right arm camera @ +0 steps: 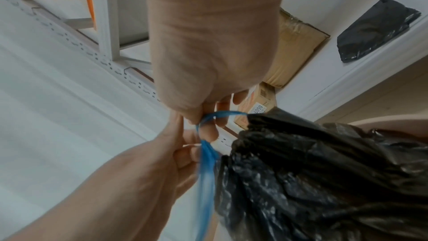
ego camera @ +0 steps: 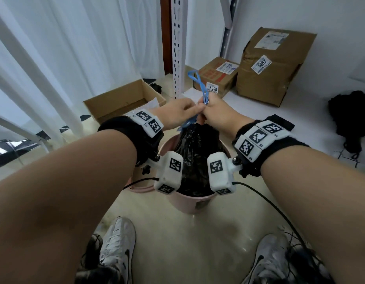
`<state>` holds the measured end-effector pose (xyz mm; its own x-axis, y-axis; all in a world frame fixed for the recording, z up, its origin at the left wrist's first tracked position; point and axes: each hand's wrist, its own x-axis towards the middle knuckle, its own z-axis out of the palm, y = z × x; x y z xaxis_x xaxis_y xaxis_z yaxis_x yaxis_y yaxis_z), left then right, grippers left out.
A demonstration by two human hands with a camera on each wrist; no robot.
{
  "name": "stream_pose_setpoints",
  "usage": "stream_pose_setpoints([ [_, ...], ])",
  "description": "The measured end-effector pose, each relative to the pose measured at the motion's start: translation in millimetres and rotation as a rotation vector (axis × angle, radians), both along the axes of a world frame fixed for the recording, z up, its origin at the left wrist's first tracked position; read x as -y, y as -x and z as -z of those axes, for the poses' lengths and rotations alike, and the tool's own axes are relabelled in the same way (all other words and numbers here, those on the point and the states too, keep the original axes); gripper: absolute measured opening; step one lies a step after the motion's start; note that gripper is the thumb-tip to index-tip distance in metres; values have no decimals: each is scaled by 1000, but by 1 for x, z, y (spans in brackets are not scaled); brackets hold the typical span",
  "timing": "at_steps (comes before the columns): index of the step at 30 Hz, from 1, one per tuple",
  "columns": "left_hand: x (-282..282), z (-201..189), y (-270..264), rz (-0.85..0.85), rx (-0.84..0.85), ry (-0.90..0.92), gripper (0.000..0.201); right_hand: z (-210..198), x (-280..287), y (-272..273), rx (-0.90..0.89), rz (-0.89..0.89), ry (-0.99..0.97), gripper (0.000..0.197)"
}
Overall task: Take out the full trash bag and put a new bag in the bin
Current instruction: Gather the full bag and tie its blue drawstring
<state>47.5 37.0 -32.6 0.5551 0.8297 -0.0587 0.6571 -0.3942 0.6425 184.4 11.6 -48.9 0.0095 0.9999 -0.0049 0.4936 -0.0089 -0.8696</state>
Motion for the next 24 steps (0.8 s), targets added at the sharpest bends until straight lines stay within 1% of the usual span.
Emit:
stream_pose_setpoints([
  [1, 0, -2, -3, 12, -44, -47, 40, -1, -1, -1, 4, -29, -6, 15],
  [3, 0, -3, -6, 11, -71, -77, 39, -4, -2, -5, 16, -89, 0, 20],
  [6, -1, 5, -6, 64, -17, 30, 45, -9, 0, -10, 28, -138, 35, 27],
  [7, 0, 6, -5, 56, 16, 81, 43, -9, 2, -13, 21, -130, 52, 27],
  [8, 1, 7, -3, 40, 39, 115, 36, -9, 3, -15, 15, -121, 65, 26],
  [9, 0, 7, -2, 25, 44, 135, 31, -7, 3, -16, 4, -117, 68, 26],
  [10, 0, 6, -1, 6, 37, 141, 30, -6, 3, -16, -1, -114, 68, 26],
  [12, -3, 6, -2, -47, 13, 137, 35, -4, 3, -13, 18, -98, 51, 27],
  [14, -5, 5, -4, -111, 68, 181, 38, -1, 3, -11, 45, -59, 49, 33],
  [15, -6, 3, -4, -154, 94, 174, 39, 2, 2, -12, 81, -37, 58, 36],
  [16, -7, 1, -4, -213, 123, 145, 39, 5, 2, -15, 159, -17, 82, 39],
  [18, -13, -2, -1, -312, 179, 58, 41, 9, 5, -22, 402, 29, 148, 40],
  [19, -15, -3, 1, -329, 166, 13, 42, 9, 7, -25, 470, 39, 164, 41],
  [20, -15, -3, 3, -333, 124, -30, 43, 7, 9, -28, 481, 35, 165, 43],
  [22, -15, -4, 5, -301, 60, -76, 44, 5, 11, -30, 397, 28, 166, 43],
  [23, -14, -5, 5, -281, 71, -75, 44, 3, 12, -30, 313, 48, 160, 40],
  [24, -13, -6, 6, -273, 119, -59, 44, 1, 12, -30, 211, 77, 150, 36],
])
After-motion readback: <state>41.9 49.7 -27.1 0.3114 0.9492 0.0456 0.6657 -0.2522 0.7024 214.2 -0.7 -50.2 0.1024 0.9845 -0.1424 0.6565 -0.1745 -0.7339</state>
